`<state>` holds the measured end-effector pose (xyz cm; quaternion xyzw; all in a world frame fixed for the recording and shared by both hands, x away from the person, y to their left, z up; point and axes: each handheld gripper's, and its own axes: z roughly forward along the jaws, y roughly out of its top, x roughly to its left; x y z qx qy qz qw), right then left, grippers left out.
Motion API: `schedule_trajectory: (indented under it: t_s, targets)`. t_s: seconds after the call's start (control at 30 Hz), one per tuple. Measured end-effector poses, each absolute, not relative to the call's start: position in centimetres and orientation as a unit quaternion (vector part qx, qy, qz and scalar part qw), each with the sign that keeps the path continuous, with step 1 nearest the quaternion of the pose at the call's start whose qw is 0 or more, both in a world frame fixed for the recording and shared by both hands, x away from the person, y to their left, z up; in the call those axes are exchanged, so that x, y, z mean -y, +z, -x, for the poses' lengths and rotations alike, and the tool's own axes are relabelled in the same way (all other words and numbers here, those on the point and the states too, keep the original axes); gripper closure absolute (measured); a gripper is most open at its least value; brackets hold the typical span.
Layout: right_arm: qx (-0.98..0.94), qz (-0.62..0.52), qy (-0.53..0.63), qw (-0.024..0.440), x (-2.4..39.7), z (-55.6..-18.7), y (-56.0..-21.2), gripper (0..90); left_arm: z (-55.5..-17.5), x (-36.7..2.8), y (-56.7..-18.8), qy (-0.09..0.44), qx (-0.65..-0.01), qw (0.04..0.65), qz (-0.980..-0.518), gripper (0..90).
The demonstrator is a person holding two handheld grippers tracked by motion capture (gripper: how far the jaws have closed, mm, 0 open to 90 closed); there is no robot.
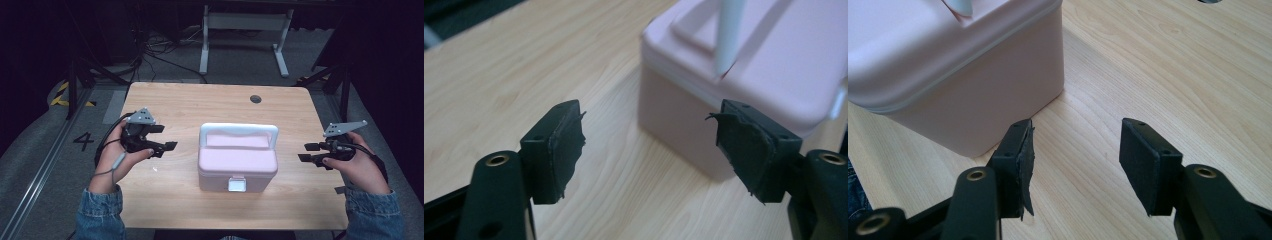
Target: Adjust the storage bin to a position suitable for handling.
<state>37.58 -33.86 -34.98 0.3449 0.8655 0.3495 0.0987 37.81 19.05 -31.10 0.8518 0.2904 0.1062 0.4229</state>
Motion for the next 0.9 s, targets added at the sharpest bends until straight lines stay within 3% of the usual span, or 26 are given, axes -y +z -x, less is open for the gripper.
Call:
schedule_trajectory:
  t_s: [0.47, 0.9]
  targets:
    - [-0.866, -0.342, 0.351, 0.102, 34.0, -37.3, -35.2, 47.6, -39.4, -13.3, -30.3, 0.105, -0.243, 0.427, -0.865, 18.3]
    - [-0.868, -0.339, 0.348, 0.099, 33.8, -37.2, -35.4, 46.9, -40.7, -10.3, -32.1, 0.093, -0.236, 0.437, -0.863, 18.5]
